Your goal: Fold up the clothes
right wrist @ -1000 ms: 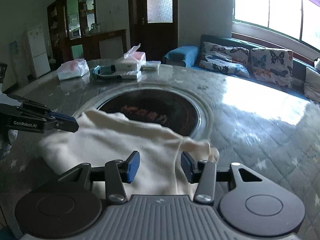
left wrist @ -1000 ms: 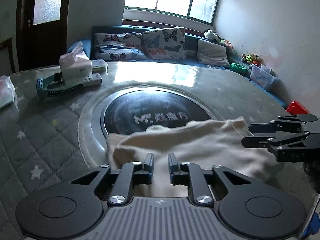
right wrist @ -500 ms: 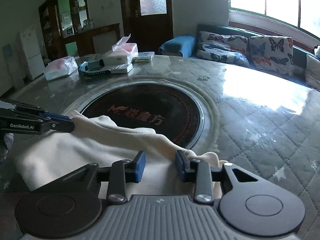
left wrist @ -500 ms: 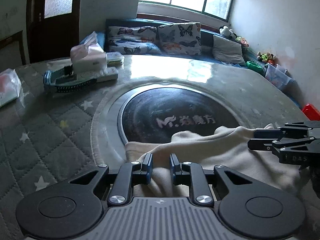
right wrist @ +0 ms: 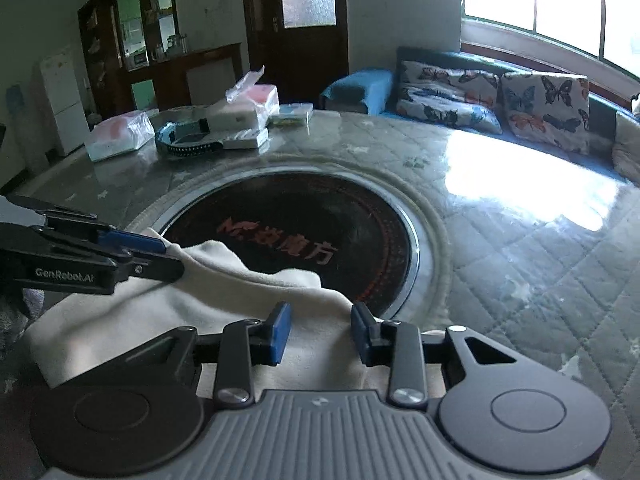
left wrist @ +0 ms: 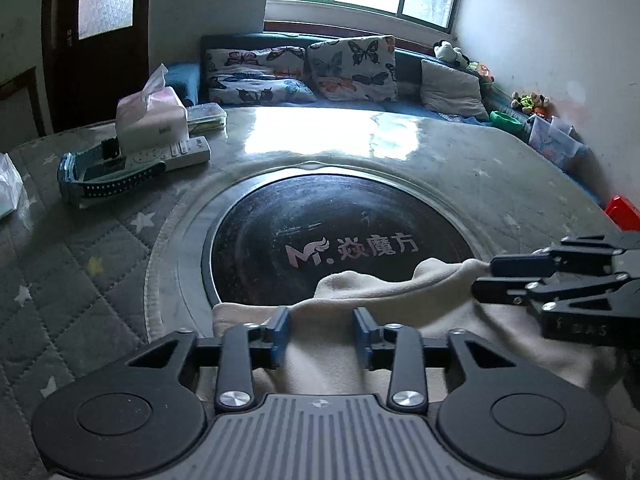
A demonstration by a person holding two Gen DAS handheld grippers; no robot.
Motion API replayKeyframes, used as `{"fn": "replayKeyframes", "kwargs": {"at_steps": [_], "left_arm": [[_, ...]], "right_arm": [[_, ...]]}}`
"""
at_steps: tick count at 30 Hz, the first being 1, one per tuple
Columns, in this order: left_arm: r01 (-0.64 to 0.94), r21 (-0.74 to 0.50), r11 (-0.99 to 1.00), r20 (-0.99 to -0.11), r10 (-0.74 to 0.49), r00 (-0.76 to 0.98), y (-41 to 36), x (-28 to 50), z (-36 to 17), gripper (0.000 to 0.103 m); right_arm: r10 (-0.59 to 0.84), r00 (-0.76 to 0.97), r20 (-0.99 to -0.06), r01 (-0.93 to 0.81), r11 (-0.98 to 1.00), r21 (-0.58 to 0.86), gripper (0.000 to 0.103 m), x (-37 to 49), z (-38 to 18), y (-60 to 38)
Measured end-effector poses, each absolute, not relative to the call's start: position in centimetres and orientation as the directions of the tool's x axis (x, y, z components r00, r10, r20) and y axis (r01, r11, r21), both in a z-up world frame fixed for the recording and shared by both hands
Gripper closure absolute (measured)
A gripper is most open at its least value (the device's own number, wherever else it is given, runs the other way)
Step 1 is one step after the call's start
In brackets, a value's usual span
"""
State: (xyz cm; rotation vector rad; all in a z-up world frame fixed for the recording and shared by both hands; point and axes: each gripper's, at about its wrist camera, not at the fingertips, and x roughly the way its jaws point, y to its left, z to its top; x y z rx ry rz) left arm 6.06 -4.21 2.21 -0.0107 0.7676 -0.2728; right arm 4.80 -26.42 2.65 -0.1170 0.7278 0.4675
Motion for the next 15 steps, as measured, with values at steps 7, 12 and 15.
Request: {"fn": "replayKeyframes", "kwargs": {"at_steps": [7,12,15], "left_arm": [[0.245,-0.067,0.967,-0.665,-0.226,0.712,-5.3,4.2,2.9,0.05],[0.252,-0.027,0.967,-0.646,-0.209,0.734,-5.7,2.1,2.8,0.049],[0.238,0.012,0.971,-0.639,-0.175,0.749,-5.7,1.0,2.3,0.049]], "right_arm": [[0.397,0.654,-0.644,-0.492,0.87,0.037,0.063,2.3,4.1,-26.2],[0.412,0.65,-0.639,-0.517,0.855,0.026,0.062,-0.1,4.5,-26.1],[0.407,0.654,-0.638,-0.522,0.853,0.009,0.061,-1.5,4.5,-26.3]]}}
